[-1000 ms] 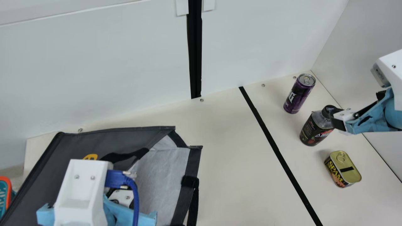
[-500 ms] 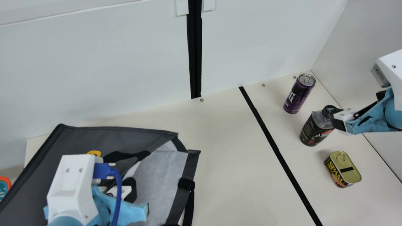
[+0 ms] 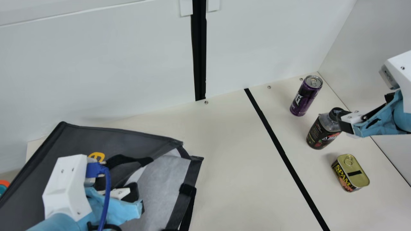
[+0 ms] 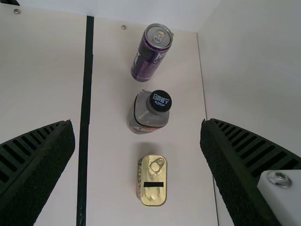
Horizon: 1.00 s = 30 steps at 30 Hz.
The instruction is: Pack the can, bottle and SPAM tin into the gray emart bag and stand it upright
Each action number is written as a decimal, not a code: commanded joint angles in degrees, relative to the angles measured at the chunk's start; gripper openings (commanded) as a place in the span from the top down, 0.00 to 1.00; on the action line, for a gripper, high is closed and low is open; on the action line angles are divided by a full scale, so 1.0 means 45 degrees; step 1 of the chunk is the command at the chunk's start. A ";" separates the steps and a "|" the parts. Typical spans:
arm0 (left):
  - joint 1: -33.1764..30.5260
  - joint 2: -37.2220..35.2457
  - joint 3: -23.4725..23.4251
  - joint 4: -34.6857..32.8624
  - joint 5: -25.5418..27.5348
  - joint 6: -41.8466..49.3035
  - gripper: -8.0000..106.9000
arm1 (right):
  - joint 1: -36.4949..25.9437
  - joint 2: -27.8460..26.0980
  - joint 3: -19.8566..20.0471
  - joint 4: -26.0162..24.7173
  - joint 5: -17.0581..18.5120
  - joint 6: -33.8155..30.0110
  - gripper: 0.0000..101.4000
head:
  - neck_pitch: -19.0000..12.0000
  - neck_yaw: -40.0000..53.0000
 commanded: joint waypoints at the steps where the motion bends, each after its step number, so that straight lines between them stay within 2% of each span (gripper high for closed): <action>1: 0.0205 0.0021 0.0063 -0.0929 -0.0011 0.0629 1.00 | 0.0000 0.0000 0.0000 0.0000 0.0000 0.0000 0.06 | -0.0308 -0.0030; 15: 0.1777 0.0216 0.0239 -0.3587 0.0032 0.2890 1.00 | 0.0000 0.0000 0.0000 0.0000 0.0000 0.0000 0.06 | -0.0308 -0.0030; 30: 0.3003 0.0846 -0.0049 -0.4628 0.0031 0.3936 1.00 | 0.0000 0.0000 0.0000 0.0000 0.0000 0.0000 0.06 | -0.0308 -0.0030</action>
